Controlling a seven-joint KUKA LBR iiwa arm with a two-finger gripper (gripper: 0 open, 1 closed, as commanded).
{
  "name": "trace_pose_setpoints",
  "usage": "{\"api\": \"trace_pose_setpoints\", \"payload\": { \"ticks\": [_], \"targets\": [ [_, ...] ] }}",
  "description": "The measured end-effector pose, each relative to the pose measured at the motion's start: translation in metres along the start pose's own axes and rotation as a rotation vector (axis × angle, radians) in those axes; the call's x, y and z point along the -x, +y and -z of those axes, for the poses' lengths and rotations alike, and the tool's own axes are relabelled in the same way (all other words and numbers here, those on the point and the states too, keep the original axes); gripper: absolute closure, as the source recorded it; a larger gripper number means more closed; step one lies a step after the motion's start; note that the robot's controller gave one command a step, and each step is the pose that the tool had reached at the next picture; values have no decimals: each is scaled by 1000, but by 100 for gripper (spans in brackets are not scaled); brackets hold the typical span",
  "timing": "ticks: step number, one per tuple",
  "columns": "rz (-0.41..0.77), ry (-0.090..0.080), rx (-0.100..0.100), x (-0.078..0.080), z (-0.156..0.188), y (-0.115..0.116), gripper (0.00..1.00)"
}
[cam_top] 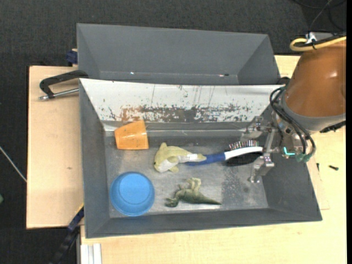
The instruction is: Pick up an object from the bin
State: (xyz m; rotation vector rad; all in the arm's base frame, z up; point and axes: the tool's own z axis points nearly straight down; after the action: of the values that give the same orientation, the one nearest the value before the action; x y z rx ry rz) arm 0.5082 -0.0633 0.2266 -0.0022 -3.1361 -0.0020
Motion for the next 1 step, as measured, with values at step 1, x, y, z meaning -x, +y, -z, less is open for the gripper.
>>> {"api": "trace_pose_setpoints", "payload": {
  "ticks": [1],
  "targets": [
    [-49,-3,1,23,-150,-4,0]
  ]
}}
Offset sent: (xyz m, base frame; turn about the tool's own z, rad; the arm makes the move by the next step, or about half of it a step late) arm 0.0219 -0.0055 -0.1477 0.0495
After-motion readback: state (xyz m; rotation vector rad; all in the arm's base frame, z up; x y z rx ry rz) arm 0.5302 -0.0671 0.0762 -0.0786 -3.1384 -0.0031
